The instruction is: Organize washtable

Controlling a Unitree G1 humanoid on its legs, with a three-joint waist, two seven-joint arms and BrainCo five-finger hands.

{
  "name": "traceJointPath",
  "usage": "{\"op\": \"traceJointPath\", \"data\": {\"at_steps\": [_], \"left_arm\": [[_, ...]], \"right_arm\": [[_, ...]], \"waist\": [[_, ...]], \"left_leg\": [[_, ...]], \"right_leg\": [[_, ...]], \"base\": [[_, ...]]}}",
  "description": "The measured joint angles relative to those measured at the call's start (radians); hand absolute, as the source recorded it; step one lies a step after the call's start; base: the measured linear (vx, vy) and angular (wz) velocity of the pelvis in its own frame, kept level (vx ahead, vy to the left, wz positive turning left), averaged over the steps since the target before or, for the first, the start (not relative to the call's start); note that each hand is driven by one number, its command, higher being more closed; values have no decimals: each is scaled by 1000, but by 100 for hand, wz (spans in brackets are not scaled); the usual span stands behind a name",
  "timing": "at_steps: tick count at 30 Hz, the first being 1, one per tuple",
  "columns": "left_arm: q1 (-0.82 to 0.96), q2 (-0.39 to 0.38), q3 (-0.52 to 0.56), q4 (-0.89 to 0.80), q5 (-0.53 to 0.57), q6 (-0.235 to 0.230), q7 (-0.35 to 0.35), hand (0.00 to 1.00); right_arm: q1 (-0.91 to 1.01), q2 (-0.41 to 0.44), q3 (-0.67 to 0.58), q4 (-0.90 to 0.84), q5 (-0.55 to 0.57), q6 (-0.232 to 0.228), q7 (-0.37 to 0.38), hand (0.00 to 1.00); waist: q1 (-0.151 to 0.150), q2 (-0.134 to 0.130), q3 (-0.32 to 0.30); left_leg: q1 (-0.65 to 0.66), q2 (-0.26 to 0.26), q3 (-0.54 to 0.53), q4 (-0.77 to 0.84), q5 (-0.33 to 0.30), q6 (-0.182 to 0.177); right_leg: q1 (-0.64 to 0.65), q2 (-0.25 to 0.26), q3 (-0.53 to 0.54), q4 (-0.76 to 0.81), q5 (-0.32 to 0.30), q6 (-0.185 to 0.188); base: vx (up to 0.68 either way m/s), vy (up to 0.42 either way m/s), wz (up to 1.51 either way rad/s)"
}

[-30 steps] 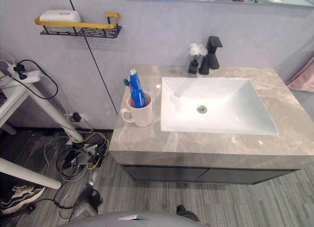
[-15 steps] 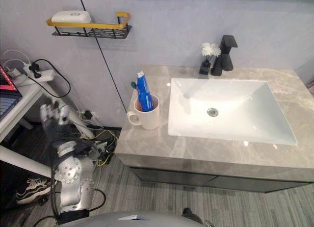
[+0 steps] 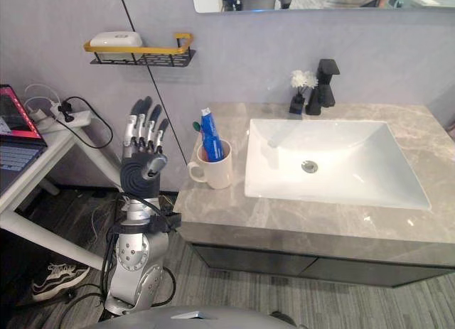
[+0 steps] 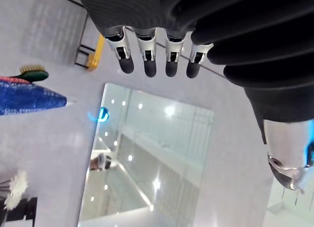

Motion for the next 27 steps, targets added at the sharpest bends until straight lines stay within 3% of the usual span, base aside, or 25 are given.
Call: {"op": "traceJointPath", "data": {"at_steps": [1,2,10,16,27], "left_arm": [[-1,8,-19,0,-12,0,-13,0],[-1,11,-28,0,-15,0,-16,100],[-6,51,-91,0,-25,1,-69,100],[-5,134,-107,36,-51,3,-108,100],[35,168,-106,163,-61,25,-146,100]], "right_arm": [[0,0,0,2,0,0,0,0],[0,0,0,2,0,0,0,0],[1,1,-3,8,9,0,9,0],[0,2,-5,10,10,0,10,0],[-4,14,-5,11,49,0,12,0]], "waist": [[0,-4,-3],[0,-6,-4],[-1,-16,-9],[-3,-20,-11],[-5,-38,-12]], "left_leg": [[0,0,-3,0,0,0],[0,0,-4,0,0,0],[1,0,-21,2,1,0],[15,1,-39,-25,24,-3],[19,1,-49,-37,32,-3]], "right_leg": [[1,0,-2,0,0,0],[2,-1,-2,0,0,0],[5,-2,-21,19,-12,-1],[18,-1,-53,15,-14,-4],[21,-1,-70,1,-14,-4]], "base": [[8,0,4],[1,3,3],[-9,-2,6],[-19,-6,11],[5,-5,3]]}}
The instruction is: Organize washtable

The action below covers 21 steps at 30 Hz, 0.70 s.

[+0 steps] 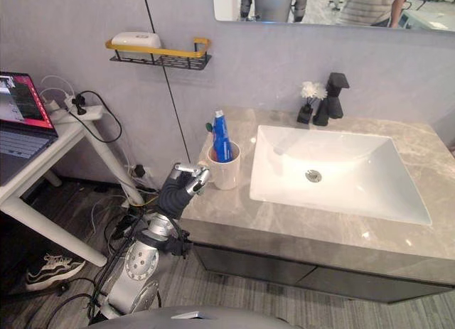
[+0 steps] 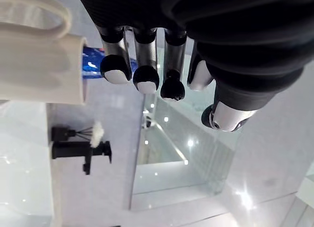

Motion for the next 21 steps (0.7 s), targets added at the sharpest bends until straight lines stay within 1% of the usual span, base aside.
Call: {"op": "traceJointPath", "data": {"at_steps": [4,7,10,14,15,17,20,21], "left_arm": [[8,0,0,20,-12,16,-19,100],[11,-3,1,87,-39,28,-24,100],[26,-4,2,128,-39,40,-27,100],[25,-6,11,134,-40,41,-27,100],[21,-11,13,158,-41,41,-27,100],[21,-17,14,192,-46,48,-27,100],[20,-21,15,223,-67,65,-27,100],[19,-22,14,228,-67,66,-27,100]], "right_arm": [[-3,3,-2,0,2,0,-2,0],[-9,4,-3,0,3,0,-3,0],[-18,7,-3,0,38,0,-3,0],[-19,7,-6,0,38,0,-4,0],[-19,7,-11,0,38,0,-4,0],[-20,8,-21,0,38,0,-4,0],[-26,9,-28,0,38,0,-4,0],[-26,9,-31,0,38,0,-5,0]], "waist": [[-2,-4,7],[-2,-5,13],[-4,-6,15],[-4,-4,19],[-5,-1,20],[-9,3,23],[-27,4,24],[-27,4,24]], "left_leg": [[5,0,-4,-1,0,0],[13,0,-4,-4,-1,0],[13,0,-3,-3,-1,0],[13,0,0,-3,-1,0],[13,0,1,-3,-1,0],[13,0,2,-3,-1,0],[12,1,6,-3,-2,0],[12,1,10,-3,-4,0]], "right_leg": [[14,0,-4,-8,0,0],[16,0,-5,-9,0,0],[16,0,-4,-7,-1,-1],[14,0,-3,-7,-2,-2],[14,0,-3,-7,-2,-2],[13,1,-2,-7,-2,-2],[10,2,2,-8,-2,-2],[8,2,6,-8,-2,-2]], "base": [[36,-13,3],[0,0,0],[0,0,0],[0,0,0],[0,0,0],[0,0,0],[4,0,-2],[15,3,-15]]}}
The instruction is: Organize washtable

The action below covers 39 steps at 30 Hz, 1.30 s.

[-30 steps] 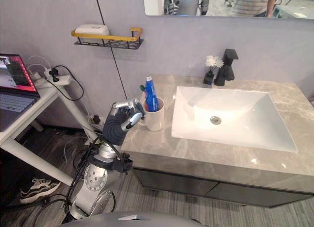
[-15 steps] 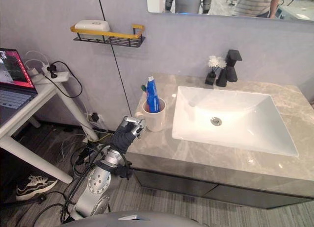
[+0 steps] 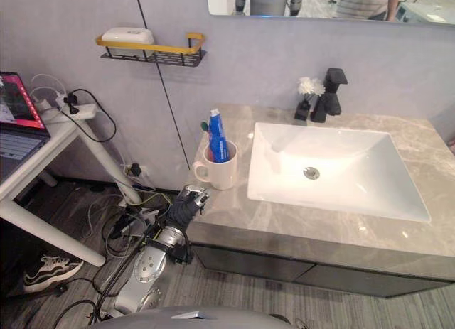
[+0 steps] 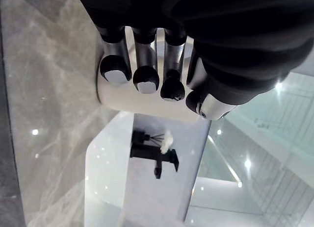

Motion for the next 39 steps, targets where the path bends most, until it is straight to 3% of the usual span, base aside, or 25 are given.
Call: {"op": "traceJointPath", "data": {"at_steps": [39], "left_arm": [[-254,-54,74,213,6,41,113,100]], "right_arm": [[-9,19,-63,-3,-1,4,-8,0]], "waist": [[-25,15,-7]], "left_leg": [[-32,-2,102,11,-26,6]], "right_leg": [[-64,2,97,-37,41,10]], "base": [[5,1,-7]]}}
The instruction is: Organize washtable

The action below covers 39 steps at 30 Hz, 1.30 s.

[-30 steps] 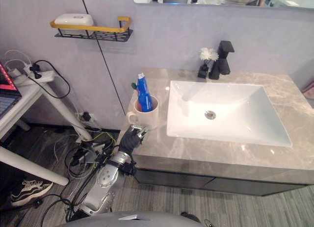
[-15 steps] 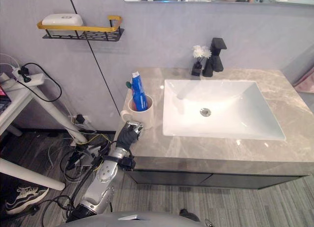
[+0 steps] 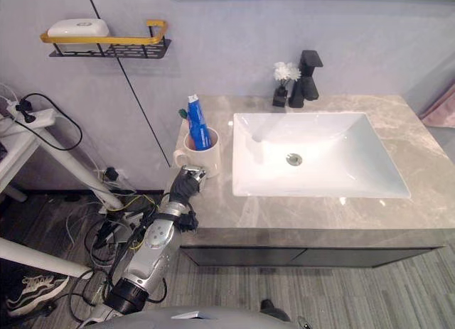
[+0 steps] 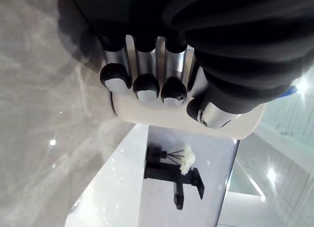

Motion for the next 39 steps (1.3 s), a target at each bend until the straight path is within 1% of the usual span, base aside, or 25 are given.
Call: {"op": "traceJointPath", "data": {"at_steps": [9,13,14,17,22,26,31,34,36,37,39], "left_arm": [[-79,-7,0,72,5,3,48,100],[-128,-7,2,93,5,14,66,100],[-143,-9,8,108,5,19,75,100],[-162,-13,25,113,5,32,86,100],[-196,-12,38,119,5,34,114,100],[-222,-15,76,127,4,39,139,100],[-287,-15,87,153,4,41,182,100],[-310,-18,121,153,4,41,197,100],[-330,-19,145,154,4,41,209,100],[-338,-17,158,154,4,41,217,100],[-347,-16,168,161,4,41,229,100]], "right_arm": [[0,0,1,-8,0,0,0,0],[1,0,0,-8,0,3,0,0],[1,0,0,-11,0,13,0,0],[0,0,-1,-16,0,20,0,0],[0,2,-35,-16,0,20,0,0],[-3,2,-35,-17,0,20,0,0],[-3,2,-37,-19,0,20,0,0],[-3,2,-37,-20,0,20,0,0],[-3,2,-40,-20,0,20,0,0],[-4,2,-41,-21,0,20,0,0],[-4,2,-44,-21,0,20,0,0]], "waist": [[0,-7,-1],[-2,-10,1],[-3,-12,1],[-4,-13,2],[-4,-16,3],[-5,-18,4],[-7,-22,3],[-8,-22,2],[-13,-22,2],[-23,-22,2],[-30,-23,2]], "left_leg": [[-3,0,11,-2,0,0],[-18,-1,14,-1,3,-1],[-17,-1,14,-1,3,-1],[-17,-1,15,-2,3,-1],[-17,-1,18,-2,3,-1],[-17,-1,38,-5,3,-1],[-16,-4,45,-7,3,-1],[-13,-4,57,-11,3,-1],[-14,-7,63,-14,3,-1],[-14,-9,64,-15,3,-1],[-14,-10,67,-15,2,-1]], "right_leg": [[-7,-1,9,-4,7,1],[-22,-1,14,-13,17,2],[-22,0,15,-14,18,2],[-22,0,15,-14,18,2],[-22,-1,17,-13,19,2],[-33,0,34,-14,25,3],[-37,0,42,-14,26,3],[-43,1,55,-14,28,3],[-49,0,60,-15,30,4],[-50,-1,61,-15,30,4],[-52,-3,64,-15,31,5]], "base": [[-7,2,-3],[-8,2,-2],[0,0,0],[0,0,0],[-2,1,-1],[-9,8,-12],[2,4,-4],[9,4,-12],[9,7,-8],[0,0,0],[6,11,-6]]}}
